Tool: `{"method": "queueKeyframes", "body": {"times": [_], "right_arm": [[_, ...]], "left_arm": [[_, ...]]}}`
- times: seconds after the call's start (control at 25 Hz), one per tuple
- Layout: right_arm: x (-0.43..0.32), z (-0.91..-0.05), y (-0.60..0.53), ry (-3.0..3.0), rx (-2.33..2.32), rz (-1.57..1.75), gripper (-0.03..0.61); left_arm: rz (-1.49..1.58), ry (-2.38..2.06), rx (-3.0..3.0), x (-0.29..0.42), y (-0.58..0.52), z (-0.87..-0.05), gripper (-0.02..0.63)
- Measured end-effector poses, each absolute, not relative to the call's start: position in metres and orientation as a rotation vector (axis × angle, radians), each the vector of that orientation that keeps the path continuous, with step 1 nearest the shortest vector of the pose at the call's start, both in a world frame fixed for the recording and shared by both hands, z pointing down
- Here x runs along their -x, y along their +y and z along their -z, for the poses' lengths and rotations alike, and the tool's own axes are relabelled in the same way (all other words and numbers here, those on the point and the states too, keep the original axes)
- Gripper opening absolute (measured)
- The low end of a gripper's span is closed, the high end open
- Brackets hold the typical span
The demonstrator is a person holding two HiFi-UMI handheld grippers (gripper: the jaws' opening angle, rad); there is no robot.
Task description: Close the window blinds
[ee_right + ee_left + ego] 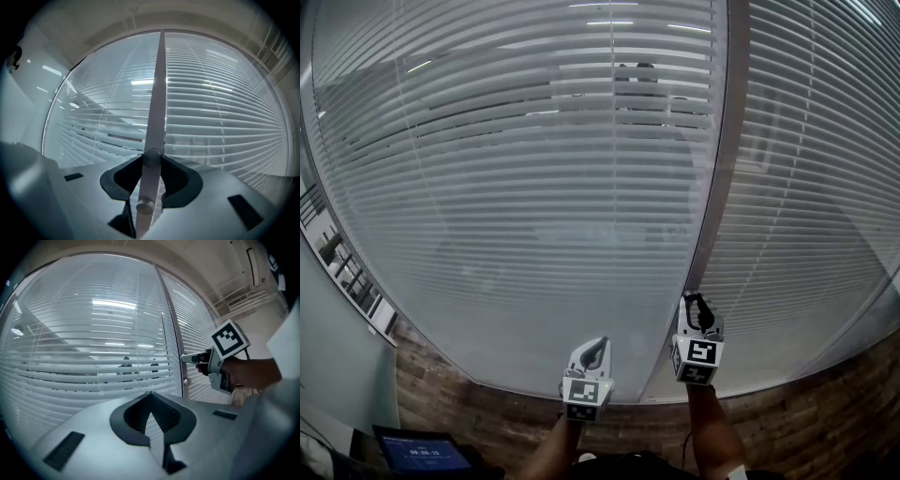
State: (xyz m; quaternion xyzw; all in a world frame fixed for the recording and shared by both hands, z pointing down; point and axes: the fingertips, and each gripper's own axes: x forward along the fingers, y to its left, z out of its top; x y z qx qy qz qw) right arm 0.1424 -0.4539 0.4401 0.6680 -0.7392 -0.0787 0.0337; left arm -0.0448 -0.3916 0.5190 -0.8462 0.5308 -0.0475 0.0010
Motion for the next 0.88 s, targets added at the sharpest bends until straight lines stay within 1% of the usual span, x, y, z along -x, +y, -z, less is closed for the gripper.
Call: {"method": "queueKeyframes", "body": {"times": [0.12, 0.4, 0.64, 0.88], "right_arm": [[-0.136, -0.441, -0.452, -2.117, -1.885, 0.494, 0.126], [-0.131, -0.441, -0.451, -1.696, -1.555, 0.927, 0.126], [-0.130, -0.444, -0.450, -1.499, -1.374, 1.128, 0.126], [-0.131, -0.445, -0.450, -1.472, -1.389, 1.144, 0.126]], "left_arm": [[0.144, 1.713, 2.651, 0.056, -0.394, -0.523, -0.008], [0.147, 1.734, 2.655, 0.064, -0.398, -0.525, -0.008], [0.141, 1.733, 2.662, 0.062, -0.398, -0.524, -0.008], [0.150, 1.720, 2.667, 0.057, -0.397, -0.526, -0.008]]}}
